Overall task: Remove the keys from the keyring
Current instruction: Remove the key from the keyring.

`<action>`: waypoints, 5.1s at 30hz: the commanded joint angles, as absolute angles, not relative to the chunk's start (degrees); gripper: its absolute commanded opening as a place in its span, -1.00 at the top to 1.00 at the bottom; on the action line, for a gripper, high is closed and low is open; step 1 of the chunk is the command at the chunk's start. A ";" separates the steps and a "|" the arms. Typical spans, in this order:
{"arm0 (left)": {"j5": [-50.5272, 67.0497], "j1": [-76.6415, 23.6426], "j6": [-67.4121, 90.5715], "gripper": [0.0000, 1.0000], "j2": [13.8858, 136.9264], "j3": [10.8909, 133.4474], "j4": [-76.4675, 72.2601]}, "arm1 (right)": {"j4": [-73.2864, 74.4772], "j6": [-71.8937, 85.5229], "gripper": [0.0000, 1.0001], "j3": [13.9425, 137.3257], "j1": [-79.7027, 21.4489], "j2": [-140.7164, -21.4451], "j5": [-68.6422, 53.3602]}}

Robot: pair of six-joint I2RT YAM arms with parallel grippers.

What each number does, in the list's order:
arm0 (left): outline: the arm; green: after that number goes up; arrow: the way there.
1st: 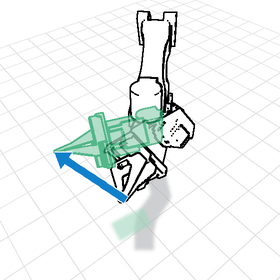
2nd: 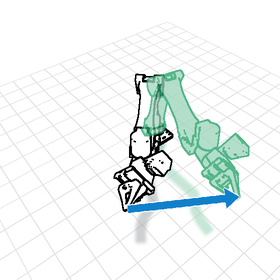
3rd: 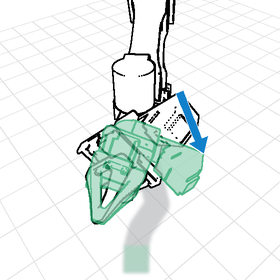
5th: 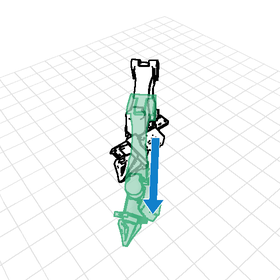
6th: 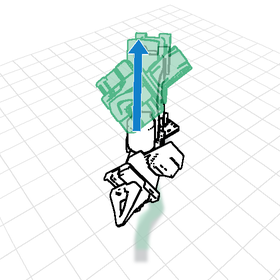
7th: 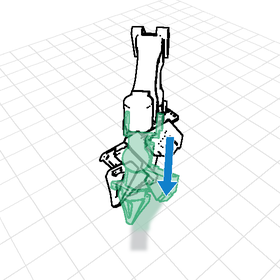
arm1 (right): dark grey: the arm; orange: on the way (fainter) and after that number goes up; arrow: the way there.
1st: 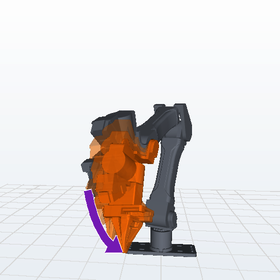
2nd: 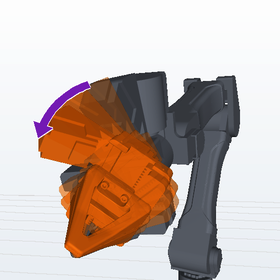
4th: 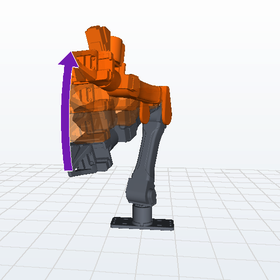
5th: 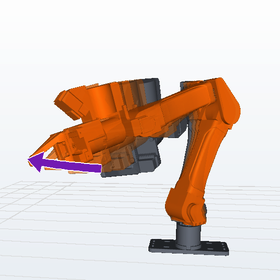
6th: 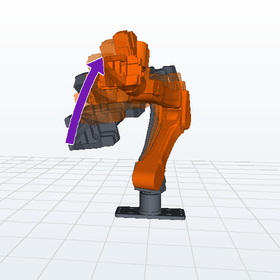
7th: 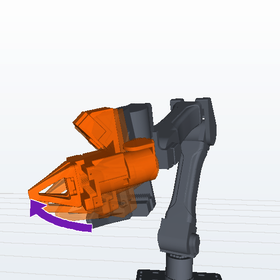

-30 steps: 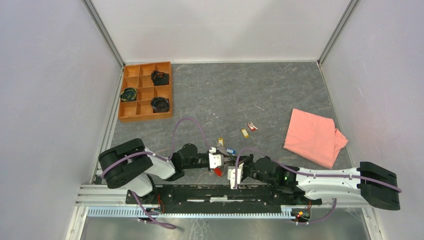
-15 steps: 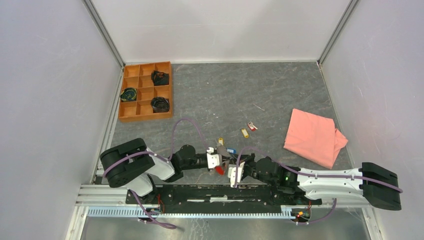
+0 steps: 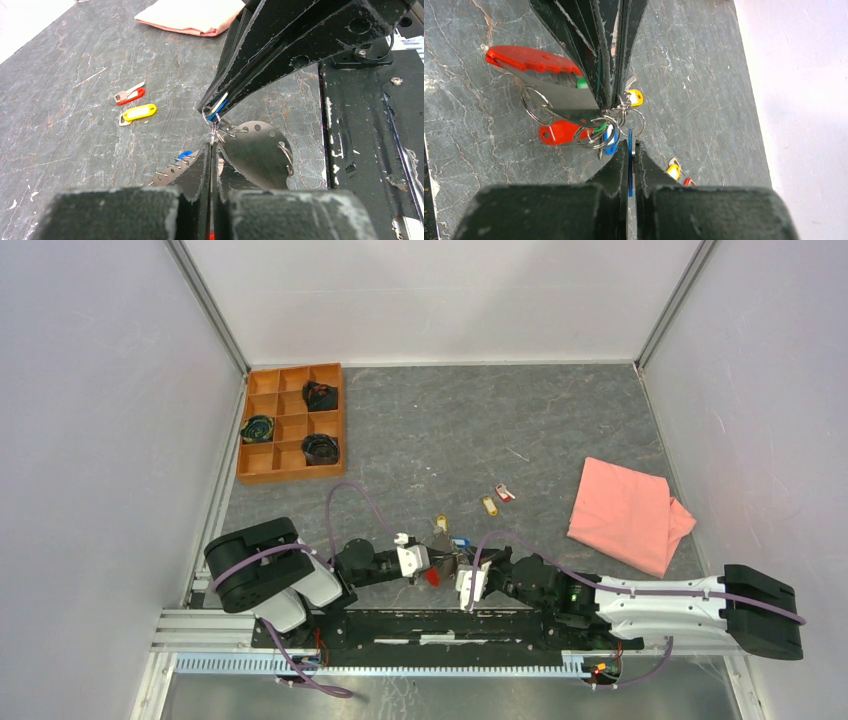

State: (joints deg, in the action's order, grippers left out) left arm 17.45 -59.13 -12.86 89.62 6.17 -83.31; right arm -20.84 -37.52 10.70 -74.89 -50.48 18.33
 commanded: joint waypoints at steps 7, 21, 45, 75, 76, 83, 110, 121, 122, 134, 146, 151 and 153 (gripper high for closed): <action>15.58 -59.23 -11.39 0.97 88.43 4.89 -92.41 | -21.93 -35.93 1.00 11.09 -74.88 -52.22 20.57; 17.23 -59.22 -13.09 0.58 87.68 6.71 -85.78 | -24.15 -39.09 1.00 13.53 -76.09 -50.08 19.59; 18.48 -59.24 -13.09 0.36 88.59 9.38 -81.74 | -25.77 -41.66 1.00 15.62 -77.43 -53.38 19.60; 14.38 -59.22 -12.28 0.96 91.99 8.70 -85.19 | -25.62 -41.33 1.00 14.07 -77.90 -51.80 21.24; 13.96 -59.24 -12.26 0.96 91.83 8.58 -85.43 | -25.53 -41.10 1.00 13.99 -77.95 -51.76 21.43; 13.70 -59.22 -11.47 0.96 89.52 6.97 -87.64 | -25.05 -39.52 1.00 12.26 -77.93 -50.30 22.93; 14.65 -59.24 -11.68 0.96 83.89 5.18 -87.64 | -26.10 -37.01 1.00 9.45 -77.96 -49.28 25.85; 14.46 -59.19 -12.45 0.96 82.83 4.51 -87.80 | -26.27 -36.40 1.00 9.05 -77.94 -49.45 26.26; 14.45 -59.18 -12.50 0.96 82.80 4.49 -87.73 | -26.36 -36.41 1.00 8.93 -77.90 -49.56 26.19; 16.12 -59.22 -15.33 0.96 80.73 4.73 -84.01 | -24.55 -36.42 1.00 9.39 -77.95 -49.41 27.41; 14.62 -59.24 -15.20 0.44 80.77 6.39 -78.58 | -21.93 -39.16 1.00 15.34 -78.36 -49.15 24.88; 14.70 -59.24 -15.21 0.42 80.85 7.38 -78.29 | -21.82 -40.19 1.00 16.42 -78.84 -50.13 24.64; 15.02 -59.21 -15.01 0.42 81.18 7.79 -78.33 | -21.82 -40.17 1.00 16.75 -78.87 -50.35 24.68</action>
State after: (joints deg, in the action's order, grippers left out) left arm 15.14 -59.22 -13.06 81.80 5.80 -77.36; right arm -19.51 -39.35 13.67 -78.41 -50.00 24.27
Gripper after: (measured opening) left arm 0.289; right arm 0.032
